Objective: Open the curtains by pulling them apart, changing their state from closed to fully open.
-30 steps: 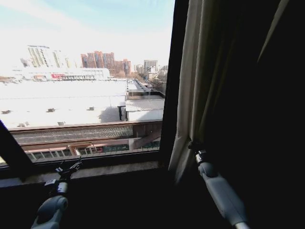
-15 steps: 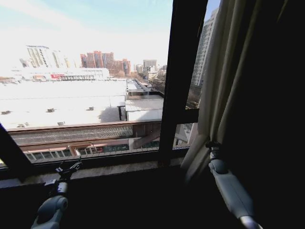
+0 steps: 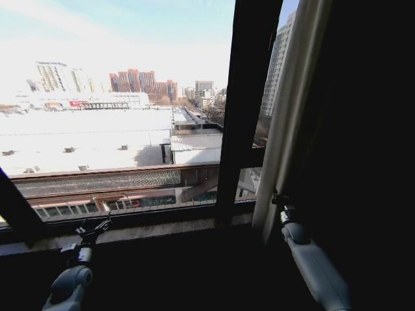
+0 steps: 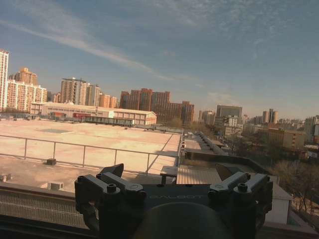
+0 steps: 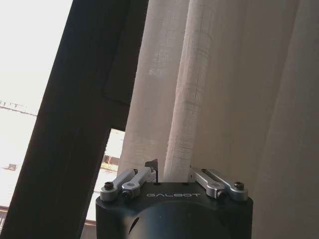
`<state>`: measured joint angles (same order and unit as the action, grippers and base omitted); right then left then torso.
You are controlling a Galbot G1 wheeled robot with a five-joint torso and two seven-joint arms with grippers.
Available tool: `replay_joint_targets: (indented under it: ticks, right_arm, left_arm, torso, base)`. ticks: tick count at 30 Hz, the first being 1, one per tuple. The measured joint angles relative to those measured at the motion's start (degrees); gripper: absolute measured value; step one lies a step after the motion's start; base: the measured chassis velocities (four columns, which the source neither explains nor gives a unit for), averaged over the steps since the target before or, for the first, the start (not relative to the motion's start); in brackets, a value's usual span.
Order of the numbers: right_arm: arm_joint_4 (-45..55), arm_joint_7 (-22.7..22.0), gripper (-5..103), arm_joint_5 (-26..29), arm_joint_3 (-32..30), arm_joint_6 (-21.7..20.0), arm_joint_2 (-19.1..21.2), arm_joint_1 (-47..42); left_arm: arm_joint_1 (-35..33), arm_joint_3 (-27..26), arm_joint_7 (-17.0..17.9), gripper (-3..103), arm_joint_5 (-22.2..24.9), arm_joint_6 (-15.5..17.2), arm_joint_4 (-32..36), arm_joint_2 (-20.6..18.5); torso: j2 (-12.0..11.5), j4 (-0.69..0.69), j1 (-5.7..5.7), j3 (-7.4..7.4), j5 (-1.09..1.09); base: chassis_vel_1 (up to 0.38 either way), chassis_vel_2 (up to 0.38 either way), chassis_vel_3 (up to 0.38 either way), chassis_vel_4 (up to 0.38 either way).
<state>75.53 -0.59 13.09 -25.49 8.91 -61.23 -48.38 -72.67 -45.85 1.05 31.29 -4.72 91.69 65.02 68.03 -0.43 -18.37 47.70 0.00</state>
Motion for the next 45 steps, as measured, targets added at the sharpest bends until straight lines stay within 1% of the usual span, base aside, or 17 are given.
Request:
replay_joint_targets:
  ticks: [1,2,4,5,6,7,8,10,12,17,19,21,22,23,24,32,45]
  right_arm:
    - [2.1,1.9,22,2.0,0.6,0.1,0.5,-1.0]
    - [2.1,1.9,22,2.0,0.6,0.1,0.5,-1.0]
    - [4.7,3.5,22,4.2,1.6,0.4,1.3,-2.3]
    - [6.4,4.1,33,5.2,2.3,0.5,1.7,-3.1]
    - [7.5,4.6,39,5.8,2.8,0.6,2.0,-3.9]
    - [7.5,4.6,39,5.8,2.8,0.6,2.0,-3.9]
    - [8.6,5.0,44,6.2,3.1,0.8,2.3,-4.6]
    - [10.5,5.1,55,6.8,3.6,0.9,2.6,-6.2]
    - [11.3,5.1,55,7.1,3.7,0.9,2.6,-6.9]
    - [15.7,4.6,82,8.2,3.2,0.3,2.7,-10.9]
    - [16.4,4.4,82,8.2,2.8,0.0,2.6,-11.6]
    - [17.5,4.3,93,8.2,1.8,-0.2,2.4,-13.2]
    - [17.5,4.3,93,8.2,1.8,-0.2,2.4,-13.2]
    - [17.9,4.1,97,8.2,1.3,-0.2,2.3,-14.0]
    - [18.4,4.0,99,8.2,0.7,-0.2,2.1,-15.0]
    - [20.0,4.2,100,7.6,-1.9,0.5,0.8,-19.9]
    - [21.1,4.4,100,7.2,-2.7,0.4,0.3,-20.8]
  left_arm:
    - [0.0,0.0,0.0,100,0.0,0.0,0.0,0.0]
    - [0.0,0.0,0.0,100,0.0,0.0,0.0,0.0]
    - [0.0,0.0,0.0,100,0.0,0.0,0.0,0.0]
    - [0.0,0.0,0.0,100,0.0,0.0,0.0,0.0]
    - [0.0,0.0,0.0,100,0.0,0.0,0.0,0.0]
    - [0.0,0.0,0.0,100,0.0,0.0,0.0,0.0]
    - [0.0,0.0,0.0,100,0.0,0.0,0.0,0.0]
    - [0.0,0.0,0.0,100,0.0,0.0,0.0,0.0]
    - [0.0,0.0,0.0,100,0.0,0.0,0.0,0.0]
    - [0.0,0.0,0.0,100,0.0,0.0,0.0,0.0]
    - [0.0,0.0,0.0,100,0.0,0.0,0.0,0.0]
    - [0.0,0.0,0.0,100,0.0,0.0,0.0,0.0]
    - [0.0,0.0,0.0,100,0.0,0.0,0.0,0.0]
    - [0.0,0.0,0.0,100,0.0,0.0,0.0,0.0]
    - [0.0,0.0,0.0,100,0.0,0.0,0.0,0.0]
    - [0.0,0.0,0.0,100,0.0,0.0,0.0,0.0]
    - [0.0,0.0,0.0,100,0.0,0.0,0.0,0.0]
  torso:
    - [0.0,0.00,0.00,0.00,0.01]
    - [0.0,0.00,0.00,0.00,0.01]
    - [0.0,0.00,0.00,0.00,-0.01]
    - [0.0,0.01,0.00,0.00,-0.01]
    - [0.0,0.01,0.00,0.00,0.00]
    - [0.0,0.01,0.00,0.00,0.00]
    - [0.0,0.01,0.00,0.00,0.01]
    - [0.0,0.00,0.00,0.00,0.00]
    - [0.0,0.00,0.00,0.00,0.01]
    - [0.0,0.01,0.00,-0.01,0.00]
    - [0.0,0.00,0.00,-0.01,0.00]
    - [0.0,0.00,0.00,0.00,0.00]
    - [0.0,0.00,0.00,0.00,0.00]
    - [0.0,0.00,0.00,0.00,0.01]
    - [0.0,0.00,0.00,-0.01,0.00]
    - [0.0,0.00,0.00,-0.01,0.01]
    - [0.0,0.00,0.00,-0.01,0.00]
  base:
    - [0.000,0.000,0.000,0.000]
    - [0.000,0.000,0.000,0.000]
    - [0.000,0.000,0.000,0.000]
    - [0.000,0.000,0.000,0.000]
    - [0.000,0.000,0.000,0.000]
    - [0.000,0.000,0.000,0.000]
    - [0.000,0.000,0.000,0.000]
    - [0.000,0.000,0.000,0.000]
    - [0.000,0.000,0.000,0.000]
    - [0.000,0.000,0.000,0.000]
    - [0.000,0.000,0.000,0.000]
    - [0.000,0.000,0.000,0.000]
    - [0.000,0.000,0.000,0.000]
    - [0.000,0.000,0.000,0.000]
    - [0.000,0.000,0.000,0.000]
    - [0.000,0.000,0.000,0.000]
    - [0.000,0.000,0.000,0.000]
